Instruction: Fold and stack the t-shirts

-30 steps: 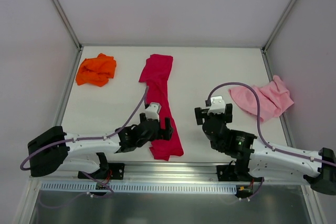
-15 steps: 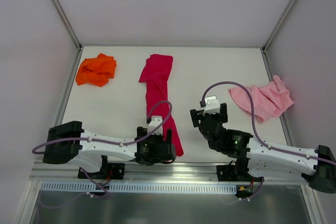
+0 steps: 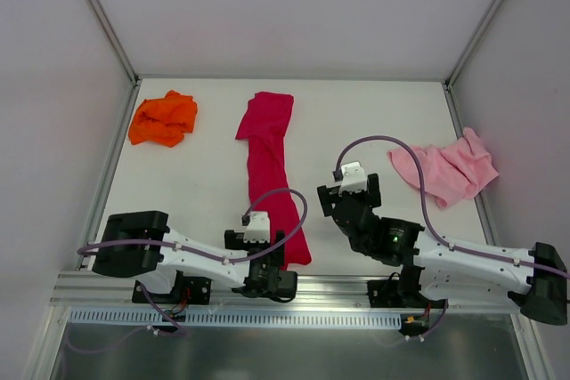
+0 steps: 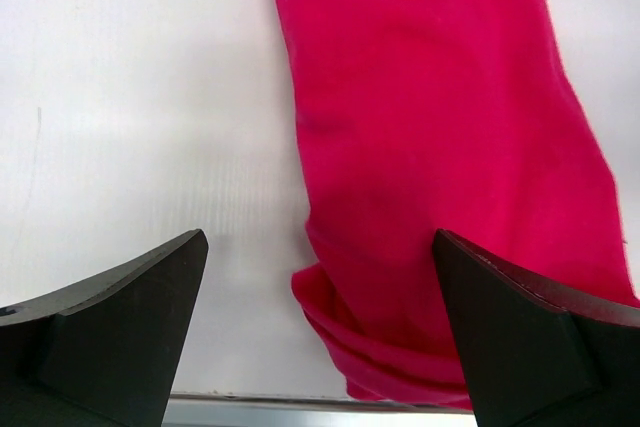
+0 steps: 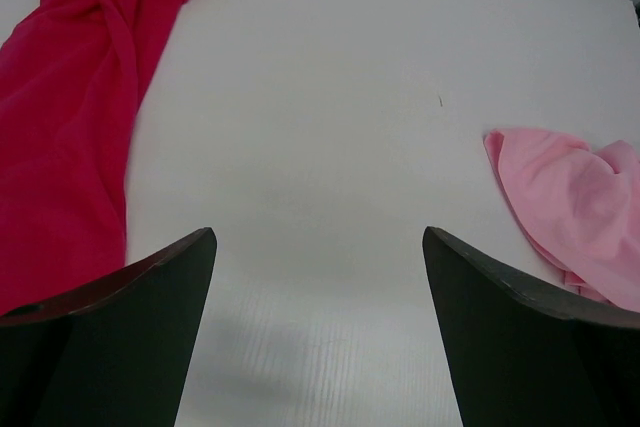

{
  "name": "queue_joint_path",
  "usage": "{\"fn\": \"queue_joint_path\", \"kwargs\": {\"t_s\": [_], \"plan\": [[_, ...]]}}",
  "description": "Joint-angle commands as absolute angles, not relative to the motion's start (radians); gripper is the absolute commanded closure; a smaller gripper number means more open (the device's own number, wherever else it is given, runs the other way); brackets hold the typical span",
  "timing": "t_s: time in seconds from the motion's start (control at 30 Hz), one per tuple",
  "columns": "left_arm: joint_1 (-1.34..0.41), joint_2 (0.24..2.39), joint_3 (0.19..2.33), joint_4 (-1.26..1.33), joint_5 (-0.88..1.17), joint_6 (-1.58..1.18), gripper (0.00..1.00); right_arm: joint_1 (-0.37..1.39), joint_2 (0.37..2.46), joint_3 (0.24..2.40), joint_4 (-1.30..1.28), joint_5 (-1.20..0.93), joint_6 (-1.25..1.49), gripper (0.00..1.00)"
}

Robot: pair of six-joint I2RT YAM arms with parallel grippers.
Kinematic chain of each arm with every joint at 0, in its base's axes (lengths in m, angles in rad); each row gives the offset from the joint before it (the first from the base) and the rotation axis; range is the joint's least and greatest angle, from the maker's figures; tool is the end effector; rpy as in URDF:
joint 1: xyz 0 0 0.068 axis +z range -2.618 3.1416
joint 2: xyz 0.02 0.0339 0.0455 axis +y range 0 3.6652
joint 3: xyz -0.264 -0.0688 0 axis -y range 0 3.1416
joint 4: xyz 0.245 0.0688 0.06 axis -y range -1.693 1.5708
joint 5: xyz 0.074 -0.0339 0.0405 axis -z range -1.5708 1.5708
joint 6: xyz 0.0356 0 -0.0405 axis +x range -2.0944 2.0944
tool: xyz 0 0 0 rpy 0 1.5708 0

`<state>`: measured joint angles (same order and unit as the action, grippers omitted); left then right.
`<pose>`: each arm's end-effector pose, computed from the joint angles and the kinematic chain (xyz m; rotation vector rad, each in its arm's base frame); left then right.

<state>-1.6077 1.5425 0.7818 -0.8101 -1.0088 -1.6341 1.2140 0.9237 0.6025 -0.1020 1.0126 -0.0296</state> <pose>0.0216 -0.2323 0.1590 -0.0282 2.1332 -0.0590 0.0971 0.1740 0.2656 -0.4915 1.7245 -0.1676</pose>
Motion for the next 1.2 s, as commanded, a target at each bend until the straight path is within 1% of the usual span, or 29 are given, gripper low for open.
{"fn": "queue_joint_path", "kwargs": {"t_s": [0.0,0.13,0.27,0.5,0.6,0.67,0.77,0.8,0.9,0.93,1.0,1.03,1.1,1.13,1.17], "plan": [[-1.652,1.554,0.781,-0.849,-1.094,-1.807,0.01,1.210,0.894,0.630,-0.074,1.038,-0.003,0.10],[-1.689,1.588,0.776,-0.792,-1.112,-1.825,0.01,1.210,0.859,0.629,-0.089,1.058,-0.003,0.10],[-1.726,1.608,0.770,-0.772,-1.138,-1.875,0.05,1.210,0.827,0.621,-0.092,1.061,-0.005,0.10],[-1.750,1.634,0.769,-0.753,-1.132,-1.919,0.05,1.212,0.807,0.618,-0.110,1.066,-0.003,0.10],[-1.758,1.640,0.750,-0.729,-1.134,-1.940,0.10,1.210,0.796,0.614,-0.109,1.066,-0.003,0.10],[-1.761,1.632,0.733,-0.697,-1.131,-1.939,0.15,1.210,0.793,0.615,-0.112,1.066,-0.003,0.10],[-1.770,1.623,0.712,-0.597,-1.117,-1.876,0.20,1.210,0.795,0.615,-0.112,1.066,-0.003,0.10],[-1.775,1.624,0.707,-0.575,-1.112,-1.859,0.26,1.210,0.795,0.615,-0.113,1.066,-0.003,0.10],[-1.782,1.637,0.713,-0.549,-1.109,-1.852,0.39,1.210,0.795,0.615,-0.117,1.071,-0.003,0.10],[-1.786,1.638,0.715,-0.548,-1.108,-1.848,0.47,1.210,0.793,0.615,-0.120,1.071,-0.003,0.10],[-1.789,1.643,0.719,-0.546,-1.109,-1.848,0.56,1.210,0.793,0.615,-0.121,1.071,0.023,0.10],[-1.790,1.637,0.718,-0.548,-1.111,-1.853,0.66,1.210,0.792,0.615,-0.121,1.069,0.025,0.10],[-1.793,1.631,0.712,-0.551,-1.115,-1.859,0.76,1.210,0.793,0.615,-0.121,1.066,0.028,0.10],[-1.793,1.623,0.710,-0.554,-1.117,-1.871,0.85,1.210,0.796,0.614,-0.124,1.068,0.029,0.10],[-1.795,1.618,0.710,-0.572,-1.123,-1.881,0.88,1.210,0.801,0.614,-0.124,1.068,0.032,0.10]]}}
